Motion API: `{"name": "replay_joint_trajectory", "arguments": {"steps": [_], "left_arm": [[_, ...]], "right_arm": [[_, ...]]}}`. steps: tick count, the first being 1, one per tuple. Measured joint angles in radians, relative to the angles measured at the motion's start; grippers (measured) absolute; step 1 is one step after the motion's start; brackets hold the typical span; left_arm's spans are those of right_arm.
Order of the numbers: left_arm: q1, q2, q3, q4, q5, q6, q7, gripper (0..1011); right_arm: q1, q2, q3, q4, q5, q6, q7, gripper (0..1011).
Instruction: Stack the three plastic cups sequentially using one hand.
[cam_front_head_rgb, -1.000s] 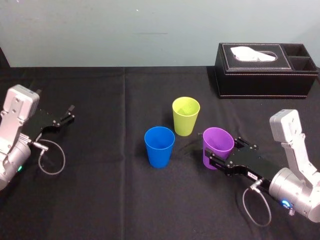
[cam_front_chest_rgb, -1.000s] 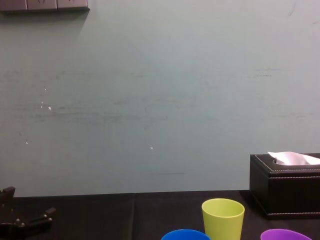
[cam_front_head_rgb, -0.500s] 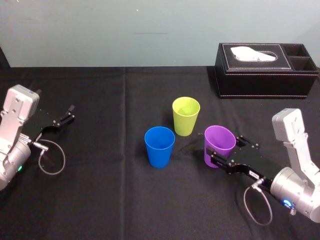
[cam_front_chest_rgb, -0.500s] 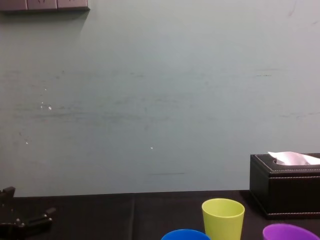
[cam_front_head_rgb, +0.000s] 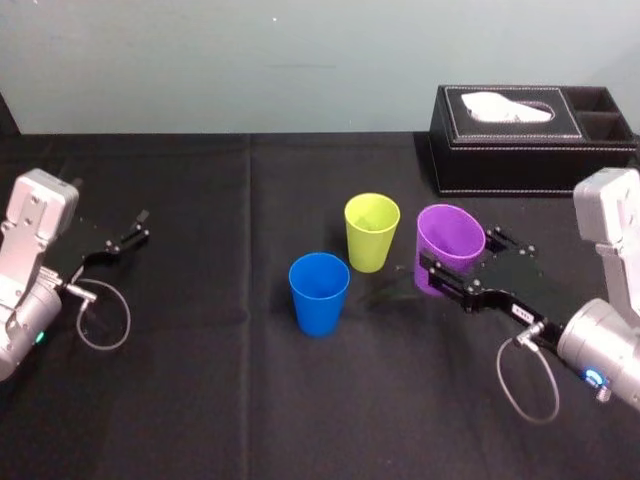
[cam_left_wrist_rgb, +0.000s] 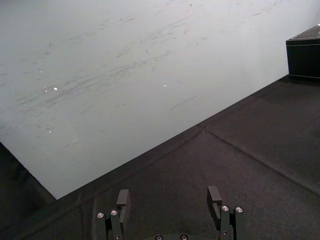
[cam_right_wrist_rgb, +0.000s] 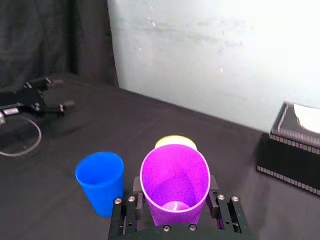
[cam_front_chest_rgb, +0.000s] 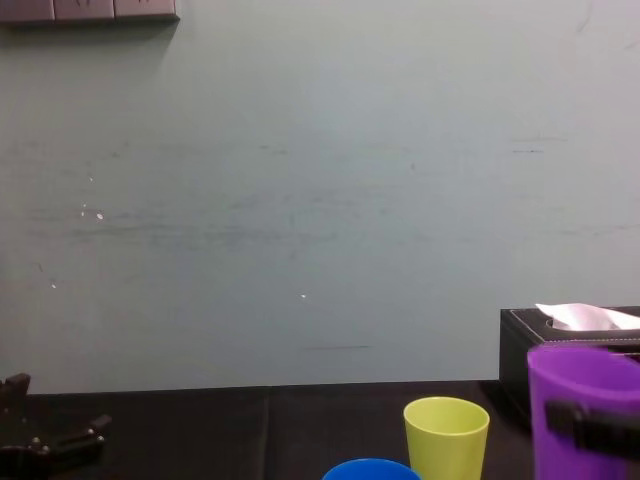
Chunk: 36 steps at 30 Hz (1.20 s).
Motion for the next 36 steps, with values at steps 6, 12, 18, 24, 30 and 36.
{"name": "replay_joint_trajectory", "arguments": {"steps": [6, 12, 18, 24, 30, 36], "left_arm": [[0.0, 0.0, 0.0, 0.0, 0.0, 0.0, 0.0, 1011], [0.0, 0.0, 0.0, 0.0, 0.0, 0.0, 0.0, 1011], [0.0, 0.0, 0.0, 0.0, 0.0, 0.0, 0.0, 1011], [0.0, 0.0, 0.0, 0.0, 0.0, 0.0, 0.0, 1011], [0.0, 0.0, 0.0, 0.0, 0.0, 0.0, 0.0, 1011], [0.0, 0.0, 0.0, 0.0, 0.0, 0.0, 0.0, 1011]], "right_arm": [[0.044, 0.008, -0.026, -0.032, -0.005, 0.032, 0.017, 726], [0.106, 0.004, -0.074, -0.037, -0.017, 0.058, 0.035, 726], [0.157, -0.01, -0.119, -0.028, -0.025, 0.073, 0.048, 726], [0.195, -0.025, -0.16, -0.008, -0.033, 0.08, 0.057, 726], [0.223, -0.039, -0.192, 0.023, -0.036, 0.08, 0.07, 726], [0.238, -0.047, -0.211, 0.047, -0.036, 0.072, 0.078, 726]]}}
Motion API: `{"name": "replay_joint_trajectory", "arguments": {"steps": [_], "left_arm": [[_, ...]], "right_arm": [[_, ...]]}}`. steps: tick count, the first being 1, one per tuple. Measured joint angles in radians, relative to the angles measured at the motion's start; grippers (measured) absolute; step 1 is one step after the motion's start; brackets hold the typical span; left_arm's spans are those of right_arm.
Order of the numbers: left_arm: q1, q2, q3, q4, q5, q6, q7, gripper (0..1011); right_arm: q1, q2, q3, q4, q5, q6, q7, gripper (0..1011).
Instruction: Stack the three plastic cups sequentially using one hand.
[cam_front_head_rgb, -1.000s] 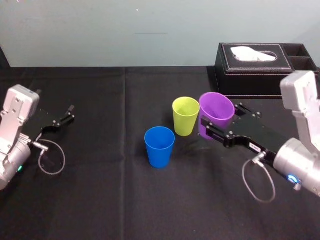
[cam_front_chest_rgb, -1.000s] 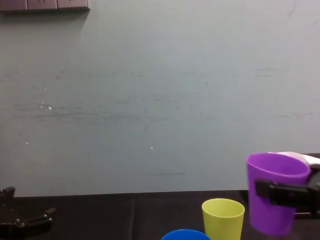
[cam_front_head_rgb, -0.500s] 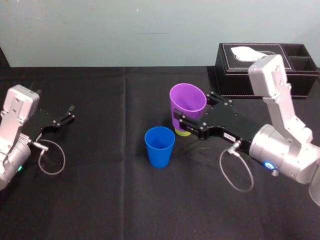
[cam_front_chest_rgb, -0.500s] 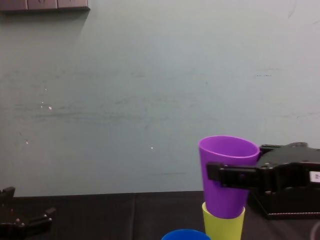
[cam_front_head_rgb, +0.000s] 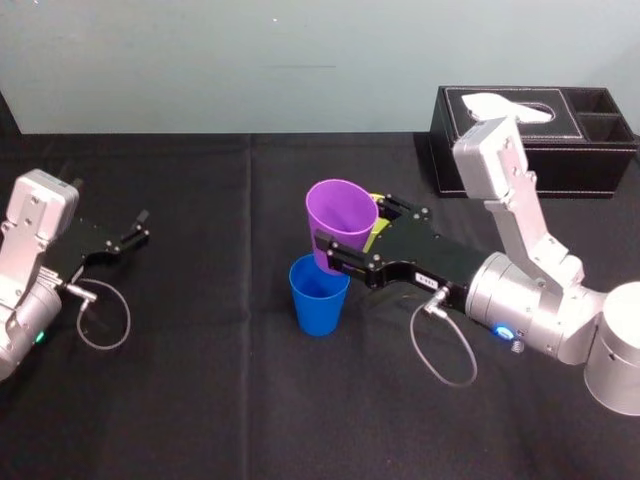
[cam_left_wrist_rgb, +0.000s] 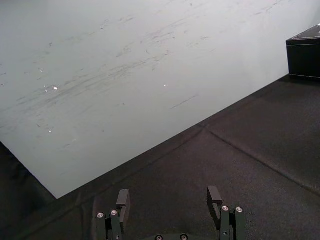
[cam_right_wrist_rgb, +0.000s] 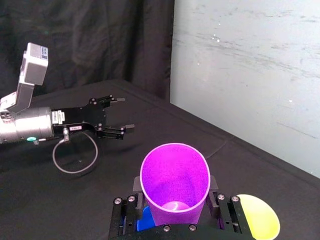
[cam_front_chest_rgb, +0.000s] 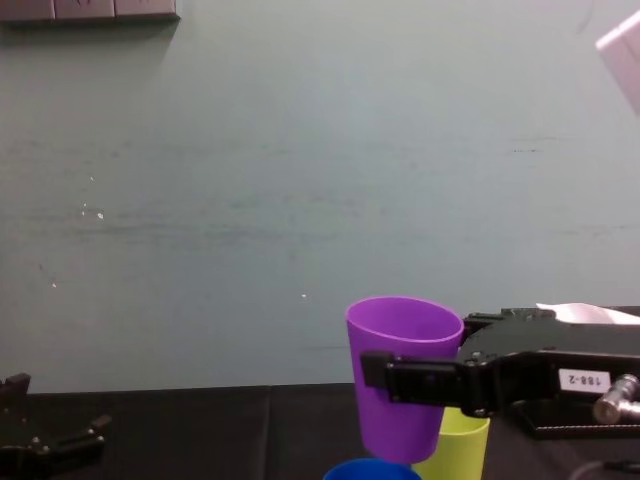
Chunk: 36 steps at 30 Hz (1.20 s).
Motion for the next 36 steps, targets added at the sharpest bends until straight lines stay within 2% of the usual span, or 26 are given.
{"name": "replay_joint_trajectory", "arguments": {"steps": [13, 36], "left_arm": [[0.0, 0.0, 0.0, 0.0, 0.0, 0.0, 0.0, 1011], [0.0, 0.0, 0.0, 0.0, 0.0, 0.0, 0.0, 1011]], "right_arm": [[0.022, -0.004, -0.037, 0.037, 0.001, -0.015, 0.018, 726], [0.071, -0.02, -0.071, 0.112, -0.002, -0.024, 0.033, 726]]}}
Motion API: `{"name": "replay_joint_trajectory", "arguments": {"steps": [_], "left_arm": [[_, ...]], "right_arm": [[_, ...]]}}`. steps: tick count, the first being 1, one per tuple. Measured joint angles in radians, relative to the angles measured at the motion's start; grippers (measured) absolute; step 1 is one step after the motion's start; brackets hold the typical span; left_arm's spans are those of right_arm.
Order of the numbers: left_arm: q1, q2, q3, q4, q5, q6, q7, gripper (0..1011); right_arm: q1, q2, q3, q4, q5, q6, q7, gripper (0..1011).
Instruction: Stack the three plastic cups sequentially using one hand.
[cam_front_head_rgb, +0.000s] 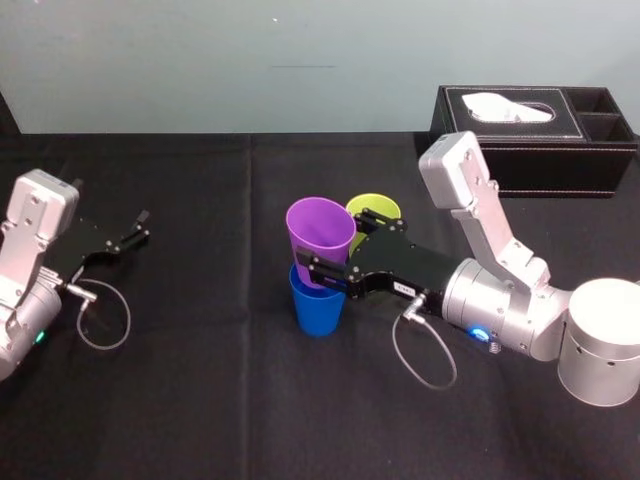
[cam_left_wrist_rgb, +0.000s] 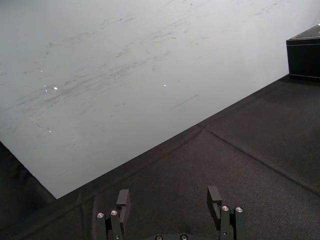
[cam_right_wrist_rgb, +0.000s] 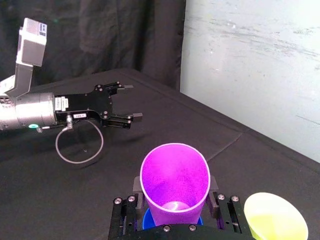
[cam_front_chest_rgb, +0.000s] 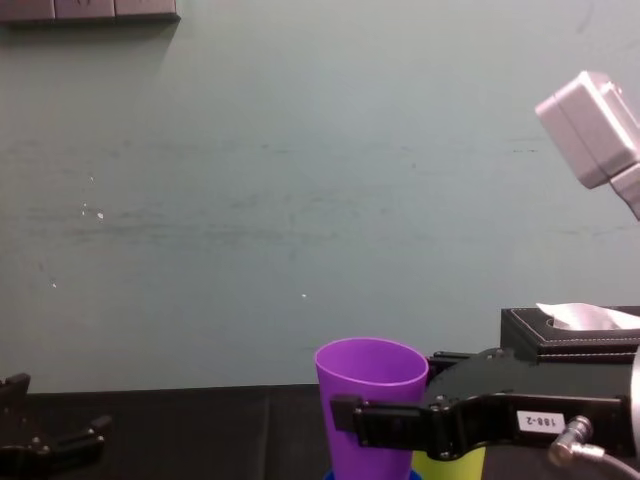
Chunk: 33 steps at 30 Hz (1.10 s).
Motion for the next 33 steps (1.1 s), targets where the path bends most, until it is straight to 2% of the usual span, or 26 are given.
{"name": "replay_joint_trajectory", "arguments": {"steps": [33], "left_arm": [[0.0, 0.0, 0.0, 0.0, 0.0, 0.0, 0.0, 1011]], "right_arm": [[0.0, -0.012, -0.01, 0.04, -0.003, -0.014, 0.002, 726]]}}
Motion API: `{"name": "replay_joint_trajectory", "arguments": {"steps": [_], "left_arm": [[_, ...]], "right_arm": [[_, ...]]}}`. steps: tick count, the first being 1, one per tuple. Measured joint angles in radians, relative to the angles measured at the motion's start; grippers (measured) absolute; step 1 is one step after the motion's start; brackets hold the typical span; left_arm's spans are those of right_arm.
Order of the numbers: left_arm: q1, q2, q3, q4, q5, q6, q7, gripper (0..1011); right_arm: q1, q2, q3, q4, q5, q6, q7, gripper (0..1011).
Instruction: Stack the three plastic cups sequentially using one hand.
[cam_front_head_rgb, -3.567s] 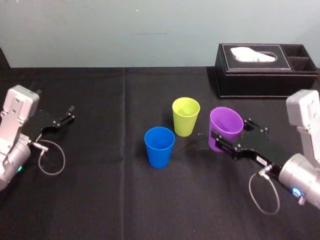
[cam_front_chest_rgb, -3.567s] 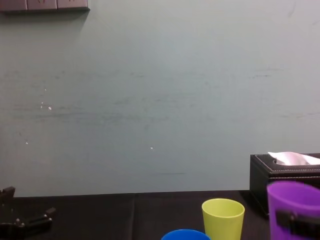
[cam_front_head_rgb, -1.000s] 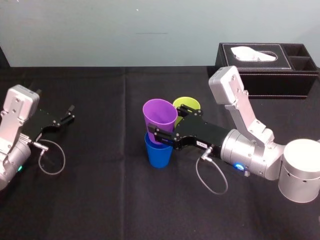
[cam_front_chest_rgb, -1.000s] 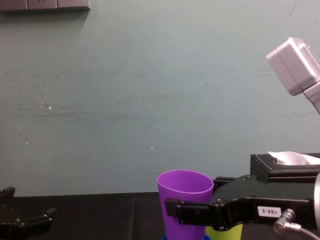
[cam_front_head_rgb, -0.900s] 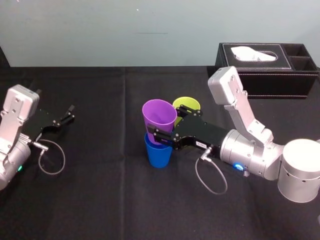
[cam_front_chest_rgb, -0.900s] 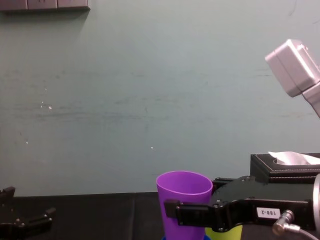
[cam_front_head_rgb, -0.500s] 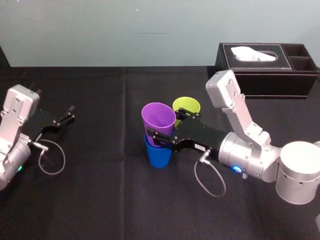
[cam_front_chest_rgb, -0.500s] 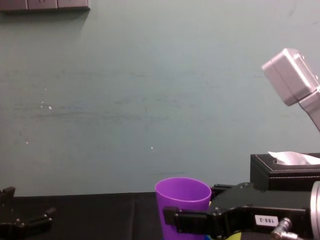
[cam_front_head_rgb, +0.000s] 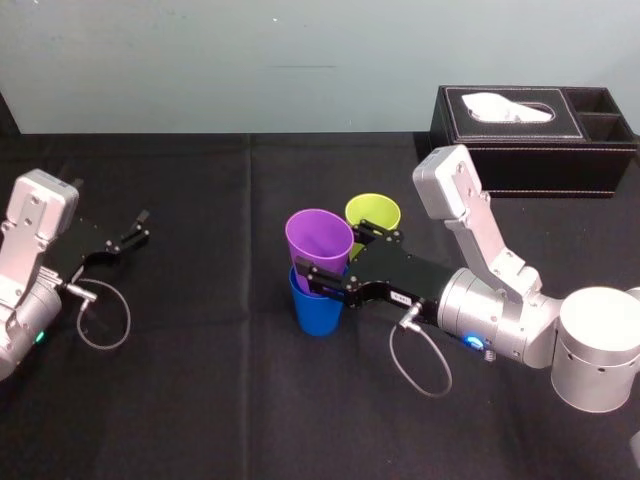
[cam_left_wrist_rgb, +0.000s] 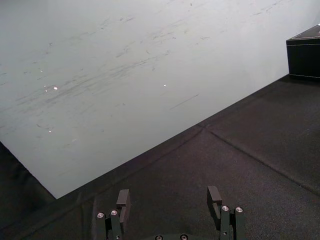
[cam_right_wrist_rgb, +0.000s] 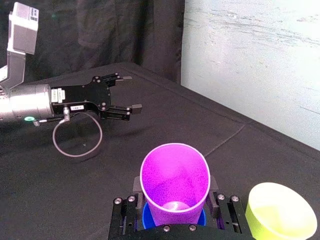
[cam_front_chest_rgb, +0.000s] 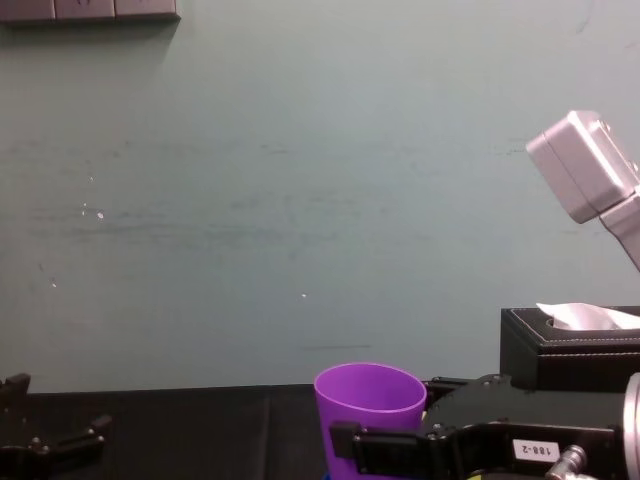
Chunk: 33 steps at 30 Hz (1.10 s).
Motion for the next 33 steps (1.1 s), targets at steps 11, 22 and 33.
{"name": "replay_joint_trajectory", "arguments": {"steps": [11, 22, 33], "left_arm": [[0.0, 0.0, 0.0, 0.0, 0.0, 0.0, 0.0, 1011], [0.0, 0.0, 0.0, 0.0, 0.0, 0.0, 0.0, 1011], [0.0, 0.0, 0.0, 0.0, 0.0, 0.0, 0.0, 1011]], "right_arm": [[0.0, 0.0, 0.0, 0.0, 0.0, 0.001, -0.001, 809], [0.0, 0.0, 0.0, -0.001, 0.0, 0.001, -0.001, 1003], [0.0, 0.0, 0.0, -0.002, 0.0, 0.001, -0.001, 1003]]}}
